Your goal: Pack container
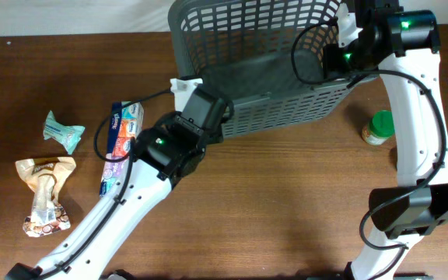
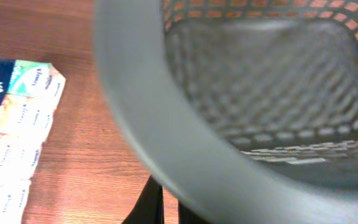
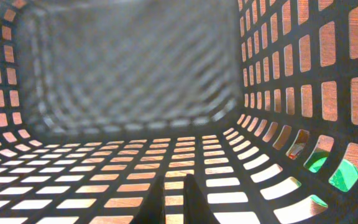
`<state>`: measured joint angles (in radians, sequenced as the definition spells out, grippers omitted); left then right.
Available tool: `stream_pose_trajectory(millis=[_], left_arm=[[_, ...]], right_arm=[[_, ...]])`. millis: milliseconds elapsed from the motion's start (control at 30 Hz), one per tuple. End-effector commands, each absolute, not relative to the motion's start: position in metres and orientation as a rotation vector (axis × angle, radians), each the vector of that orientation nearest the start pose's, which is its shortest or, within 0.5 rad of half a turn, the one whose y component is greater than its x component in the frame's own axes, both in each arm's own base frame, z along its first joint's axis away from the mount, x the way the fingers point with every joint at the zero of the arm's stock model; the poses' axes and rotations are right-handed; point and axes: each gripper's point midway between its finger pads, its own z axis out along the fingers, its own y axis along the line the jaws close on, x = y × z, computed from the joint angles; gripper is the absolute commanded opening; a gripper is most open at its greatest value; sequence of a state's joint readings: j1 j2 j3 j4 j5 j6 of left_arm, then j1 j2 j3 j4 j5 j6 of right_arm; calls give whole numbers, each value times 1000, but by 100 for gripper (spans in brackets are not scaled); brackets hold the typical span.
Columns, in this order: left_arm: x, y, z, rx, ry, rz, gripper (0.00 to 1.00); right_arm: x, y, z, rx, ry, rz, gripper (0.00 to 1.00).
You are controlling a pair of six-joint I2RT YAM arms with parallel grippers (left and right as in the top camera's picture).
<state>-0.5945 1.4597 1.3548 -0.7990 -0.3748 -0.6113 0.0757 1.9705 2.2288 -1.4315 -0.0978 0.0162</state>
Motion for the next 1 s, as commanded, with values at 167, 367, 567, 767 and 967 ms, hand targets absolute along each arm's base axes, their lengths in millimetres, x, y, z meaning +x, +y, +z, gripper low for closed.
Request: stream_pose_trajectory(millis=[167, 367, 567, 767, 967], left_arm=[[366, -146, 235, -252, 2354, -78, 2], [368, -139, 235, -267, 2352, -66, 2], [371, -131, 235, -294, 2348, -56, 2], [374, -122, 235, -323, 2344, -44, 2], [375, -122, 235, -323, 2344, -43, 2]], right_arm=[[430, 51, 240, -124, 2800, 151, 4], [427, 50, 239, -124, 2811, 152, 4], [425, 50, 238, -124, 2820, 152, 4], [421, 55, 237, -139, 2835, 155, 4], [418, 69, 237, -189, 2835, 161, 4]])
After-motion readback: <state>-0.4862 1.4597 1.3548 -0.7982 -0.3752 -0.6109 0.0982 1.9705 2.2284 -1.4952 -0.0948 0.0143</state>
